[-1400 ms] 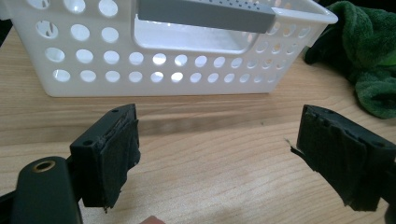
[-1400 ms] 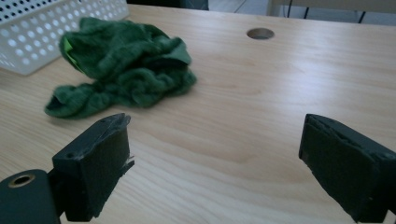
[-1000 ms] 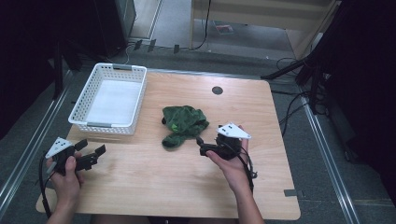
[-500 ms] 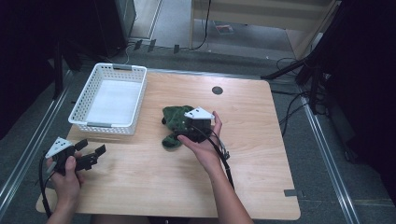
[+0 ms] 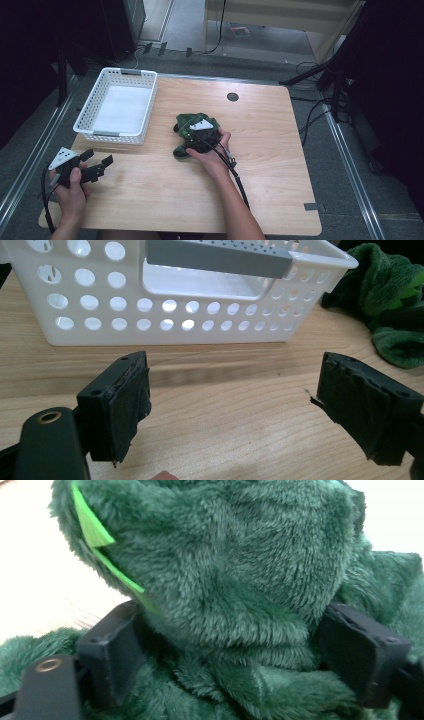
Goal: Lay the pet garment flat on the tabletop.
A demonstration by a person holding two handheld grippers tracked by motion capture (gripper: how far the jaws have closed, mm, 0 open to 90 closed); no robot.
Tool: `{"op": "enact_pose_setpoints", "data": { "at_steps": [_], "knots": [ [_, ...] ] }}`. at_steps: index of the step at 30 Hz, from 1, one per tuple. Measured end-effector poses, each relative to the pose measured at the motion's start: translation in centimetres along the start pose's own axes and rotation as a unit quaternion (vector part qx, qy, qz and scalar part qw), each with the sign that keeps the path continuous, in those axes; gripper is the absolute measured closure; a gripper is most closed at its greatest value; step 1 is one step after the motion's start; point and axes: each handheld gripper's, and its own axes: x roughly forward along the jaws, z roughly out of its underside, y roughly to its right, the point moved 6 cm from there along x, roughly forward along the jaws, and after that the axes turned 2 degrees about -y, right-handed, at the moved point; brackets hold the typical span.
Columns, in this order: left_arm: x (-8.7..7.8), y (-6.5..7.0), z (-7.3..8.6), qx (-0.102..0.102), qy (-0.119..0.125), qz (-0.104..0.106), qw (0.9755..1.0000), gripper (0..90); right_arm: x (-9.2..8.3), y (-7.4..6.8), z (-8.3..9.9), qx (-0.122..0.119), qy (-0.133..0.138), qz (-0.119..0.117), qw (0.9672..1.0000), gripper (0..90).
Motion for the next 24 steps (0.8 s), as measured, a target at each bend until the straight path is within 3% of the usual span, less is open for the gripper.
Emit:
{"op": "enact_pose_setpoints", "data": {
  "at_steps": [3, 4, 5, 6, 8, 10, 13, 16, 18, 20, 24],
  "knots": [
    [-0.2, 0.0, 0.0, 0.006, 0.008, -0.011, 0.9999, 14.1, -0.1, 0.2, 0.1, -0.009, -0.002, 0.009, 0.9999, 26.2],
    [-0.2, 0.1, -0.1, 0.010, 0.012, -0.016, 0.9998, 14.2, -0.2, 0.3, 0.2, -0.014, 0.001, 0.020, 0.9997, 33.2],
    [-0.4, 0.1, -0.1, 0.018, 0.015, -0.023, 0.9994, 14.2, -0.3, 0.6, 0.4, -0.015, 0.009, 0.045, 0.9988, 53.4],
    [-0.5, 0.2, -0.2, 0.024, 0.021, -0.029, 0.9991, 14.2, -0.3, 0.6, 0.4, -0.015, 0.009, 0.045, 0.9988, 53.4],
    [-0.8, 0.4, -0.4, 0.029, 0.030, -0.032, 0.9986, 14.2, -0.3, 1.0, 0.6, -0.022, 0.021, 0.063, 0.9976, 66.9],
    [-1.0, 0.5, -0.5, 0.032, 0.035, -0.036, 0.9982, 14.2, -0.5, 1.3, 0.5, -0.011, 0.027, 0.053, 0.9982, 74.0],
    [-1.2, 1.0, -0.9, 0.024, 0.045, -0.024, 0.9984, 14.2, -1.2, 1.9, 0.2, 0.005, 0.043, 0.027, 0.9987, 77.9],
    [-1.3, 2.3, -1.6, 0.032, 0.055, -0.017, 0.9978, 14.2, -2.8, 2.6, -0.3, 0.009, 0.071, 0.020, 0.9972, 78.8],
    [-1.1, 3.4, -2.2, 0.039, 0.057, -0.005, 0.9976, 14.2, -4.5, 2.6, -0.8, 0.012, 0.095, 0.004, 0.9954, 79.0],
    [-1.0, 4.8, -3.0, 0.040, 0.063, 0.010, 0.9971, 14.2, -6.5, 2.3, -1.3, 0.005, 0.116, -0.009, 0.9932, 79.0],
    [-0.8, 7.6, -4.7, 0.056, 0.078, 0.033, 0.9948, 14.2, -10.9, 0.3, -1.3, -0.020, 0.151, -0.040, 0.9875, 78.8]
  ]
}}
